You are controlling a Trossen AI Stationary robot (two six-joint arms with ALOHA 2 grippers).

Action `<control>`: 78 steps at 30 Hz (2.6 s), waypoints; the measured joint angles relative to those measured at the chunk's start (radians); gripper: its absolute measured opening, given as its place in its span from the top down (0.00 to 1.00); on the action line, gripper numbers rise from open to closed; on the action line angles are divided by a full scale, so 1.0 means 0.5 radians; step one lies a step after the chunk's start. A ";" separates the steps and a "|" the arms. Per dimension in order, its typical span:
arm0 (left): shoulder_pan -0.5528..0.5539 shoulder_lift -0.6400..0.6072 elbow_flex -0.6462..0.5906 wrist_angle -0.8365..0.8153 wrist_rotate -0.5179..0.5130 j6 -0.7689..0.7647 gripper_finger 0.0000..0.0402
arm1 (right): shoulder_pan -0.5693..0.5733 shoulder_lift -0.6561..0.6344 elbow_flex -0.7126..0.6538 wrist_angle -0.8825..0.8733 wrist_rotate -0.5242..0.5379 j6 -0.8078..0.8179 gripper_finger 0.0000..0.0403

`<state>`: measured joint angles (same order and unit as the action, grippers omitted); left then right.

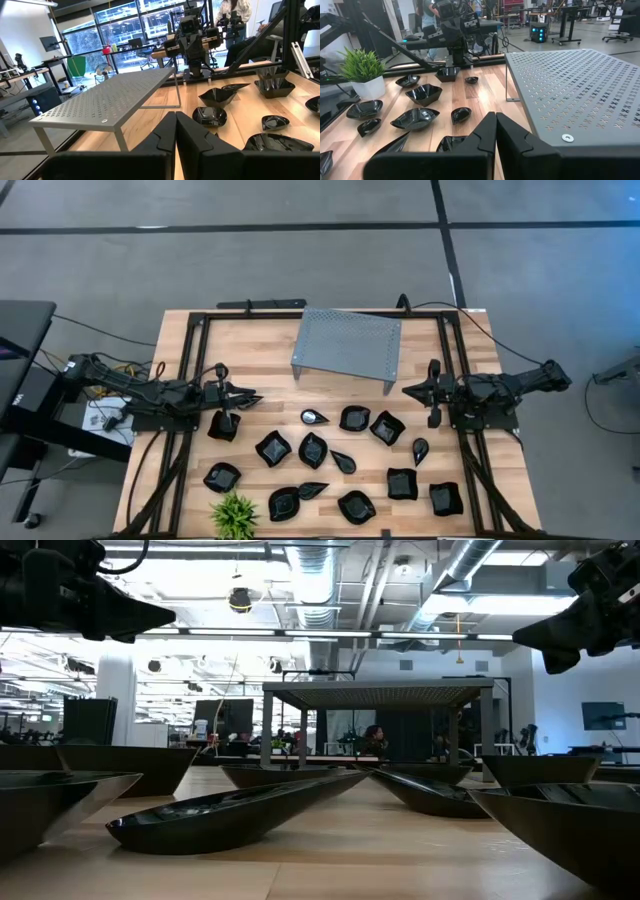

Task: Pick & Place Mini shaped plates

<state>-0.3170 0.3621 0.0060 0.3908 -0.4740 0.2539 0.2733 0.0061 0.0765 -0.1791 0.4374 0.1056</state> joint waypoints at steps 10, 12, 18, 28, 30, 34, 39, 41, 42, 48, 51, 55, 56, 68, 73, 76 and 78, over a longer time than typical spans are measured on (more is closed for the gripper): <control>0.000 0.000 0.000 0.000 0.000 0.000 0.97 | 0.000 0.000 0.000 0.000 0.000 0.000 0.99; 0.000 0.000 0.000 0.000 0.000 0.000 0.97 | 0.000 0.000 0.000 0.000 -0.001 0.000 0.99; 0.000 0.000 0.000 0.000 0.000 0.000 0.97 | -0.001 0.000 0.000 0.001 -0.001 0.000 0.99; 0.000 0.000 0.000 0.000 0.000 0.000 0.97 | 0.000 0.000 0.000 0.000 -0.001 0.000 0.99; 0.000 0.000 0.000 0.000 0.000 0.000 0.97 | -0.001 0.000 0.001 0.000 -0.001 0.000 0.99; 0.012 0.000 0.000 0.000 0.001 0.000 0.97 | 0.000 0.000 0.000 0.000 0.000 0.000 0.99; 0.069 0.000 0.001 0.000 0.000 0.000 0.97 | -0.001 0.000 0.000 0.000 -0.001 0.000 0.99; 0.085 0.000 0.000 0.000 0.000 0.000 0.97 | -0.001 0.000 0.000 0.000 -0.001 0.000 0.99; 0.091 0.000 0.001 0.000 0.000 0.000 0.97 | -0.001 0.000 0.000 0.000 0.000 0.000 0.99; 0.101 0.000 0.000 0.000 0.000 0.000 0.97 | 0.000 0.000 0.000 0.000 -0.001 0.000 0.99; 0.101 0.000 0.000 0.000 0.000 0.000 0.97 | 0.000 0.000 0.000 0.000 -0.001 0.000 0.99; 0.101 0.000 0.000 0.000 0.000 0.000 0.97 | -0.001 0.000 0.000 0.001 0.005 -0.106 0.99; 0.101 0.000 0.000 0.000 0.000 0.000 0.97 | -0.001 0.000 0.000 0.001 0.005 -0.118 0.99; 0.101 0.000 0.000 0.000 0.000 0.000 0.97 | -0.005 0.000 -0.008 0.116 0.019 0.409 0.99; 0.101 0.000 0.000 0.002 0.000 0.000 0.97 | -0.003 0.000 -0.008 0.311 0.018 0.247 0.99; 0.101 0.000 0.000 0.010 0.000 0.000 0.97 | -0.006 0.000 -0.006 0.379 0.025 0.186 0.99; 0.101 0.000 0.000 0.032 0.000 0.001 0.97 | -0.023 0.000 -0.006 0.434 0.035 -0.015 0.99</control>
<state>-0.2665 0.3618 0.0059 0.4066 -0.4740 0.2542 0.2616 0.0063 0.0734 0.0380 0.4551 0.0983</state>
